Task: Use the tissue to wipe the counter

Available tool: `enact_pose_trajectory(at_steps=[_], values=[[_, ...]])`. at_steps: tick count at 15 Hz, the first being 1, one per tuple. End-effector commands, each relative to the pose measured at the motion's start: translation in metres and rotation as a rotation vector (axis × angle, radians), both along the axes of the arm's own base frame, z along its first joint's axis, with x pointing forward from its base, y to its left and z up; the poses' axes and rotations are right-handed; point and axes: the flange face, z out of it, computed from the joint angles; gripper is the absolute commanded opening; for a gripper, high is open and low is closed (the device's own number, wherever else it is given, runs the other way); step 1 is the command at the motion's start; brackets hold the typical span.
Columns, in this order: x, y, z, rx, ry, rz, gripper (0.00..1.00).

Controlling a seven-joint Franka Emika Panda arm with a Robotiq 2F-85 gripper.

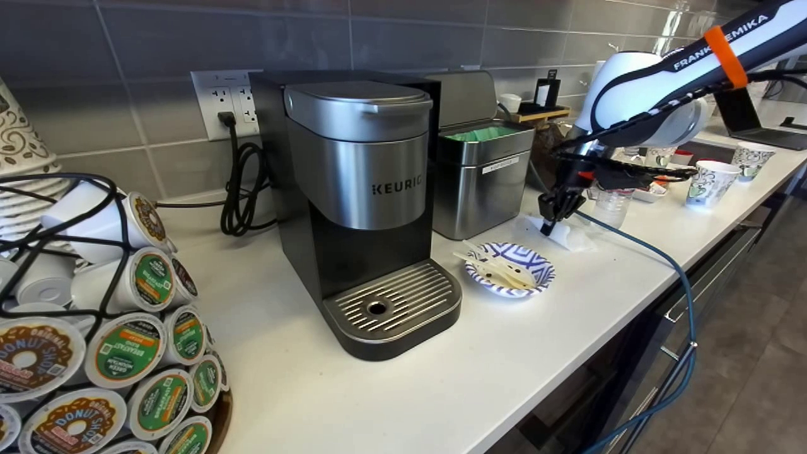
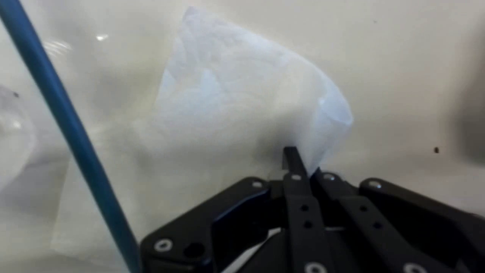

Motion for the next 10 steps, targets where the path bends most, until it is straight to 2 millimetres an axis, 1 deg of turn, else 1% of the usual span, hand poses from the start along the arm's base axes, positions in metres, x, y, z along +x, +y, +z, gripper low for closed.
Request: enact_pose_trajectory(at_steps=[1, 3, 5, 6, 8, 9, 10], values=[[0.022, 0.032, -0.002, 0.063, -0.033, 0.141, 0.0], [0.024, 0.053, -0.003, 0.103, -0.023, 0.213, 0.0], [0.023, 0.069, -0.008, 0.163, -0.018, 0.264, 0.0], [0.02, 0.073, -0.013, 0.182, -0.011, 0.275, 0.0], [0.015, 0.072, -0.024, 0.19, 0.006, 0.265, 0.0], [0.011, 0.066, -0.03, 0.183, 0.013, 0.24, 0.0], [0.009, 0.06, -0.03, 0.181, 0.014, 0.209, 0.0]])
